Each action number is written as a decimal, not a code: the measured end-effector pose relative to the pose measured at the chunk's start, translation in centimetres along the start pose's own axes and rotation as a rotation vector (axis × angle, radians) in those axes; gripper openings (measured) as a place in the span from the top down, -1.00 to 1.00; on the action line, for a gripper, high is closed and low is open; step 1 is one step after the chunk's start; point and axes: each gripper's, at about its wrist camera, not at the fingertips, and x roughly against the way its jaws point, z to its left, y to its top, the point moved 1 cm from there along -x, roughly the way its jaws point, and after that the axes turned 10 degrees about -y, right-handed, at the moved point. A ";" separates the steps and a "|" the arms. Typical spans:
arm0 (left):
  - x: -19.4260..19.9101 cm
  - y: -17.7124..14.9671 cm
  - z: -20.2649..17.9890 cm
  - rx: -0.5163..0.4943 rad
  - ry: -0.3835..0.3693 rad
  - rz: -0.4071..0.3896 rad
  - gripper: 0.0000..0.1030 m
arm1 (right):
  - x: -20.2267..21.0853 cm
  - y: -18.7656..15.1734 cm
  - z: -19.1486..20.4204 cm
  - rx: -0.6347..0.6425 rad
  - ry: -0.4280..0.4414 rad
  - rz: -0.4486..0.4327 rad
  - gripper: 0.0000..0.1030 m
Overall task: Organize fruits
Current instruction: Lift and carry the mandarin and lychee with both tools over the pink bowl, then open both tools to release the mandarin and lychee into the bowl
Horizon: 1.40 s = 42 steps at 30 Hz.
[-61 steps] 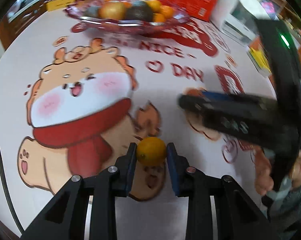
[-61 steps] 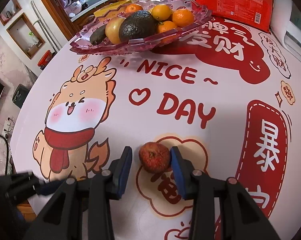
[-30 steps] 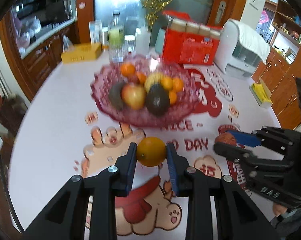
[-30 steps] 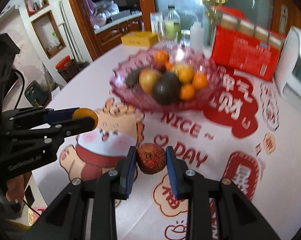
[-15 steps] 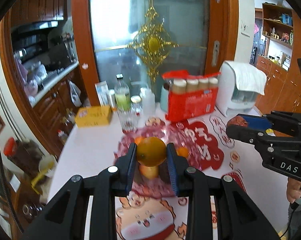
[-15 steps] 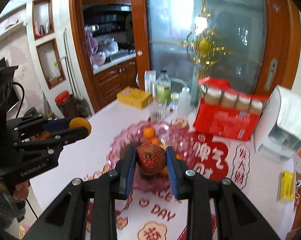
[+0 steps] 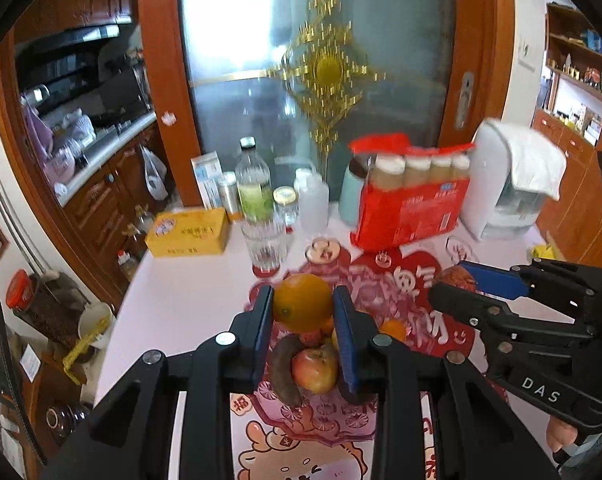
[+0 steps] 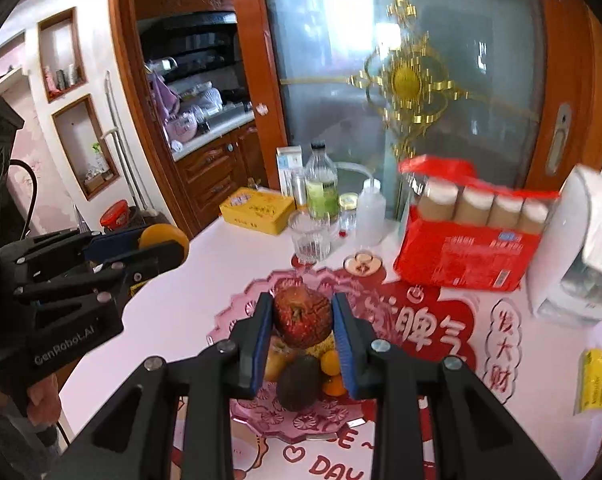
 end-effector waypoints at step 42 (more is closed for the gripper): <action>-10.6 -3.9 4.6 0.119 0.012 0.222 -0.58 | -11.2 -2.7 -0.6 -0.074 0.082 0.231 0.27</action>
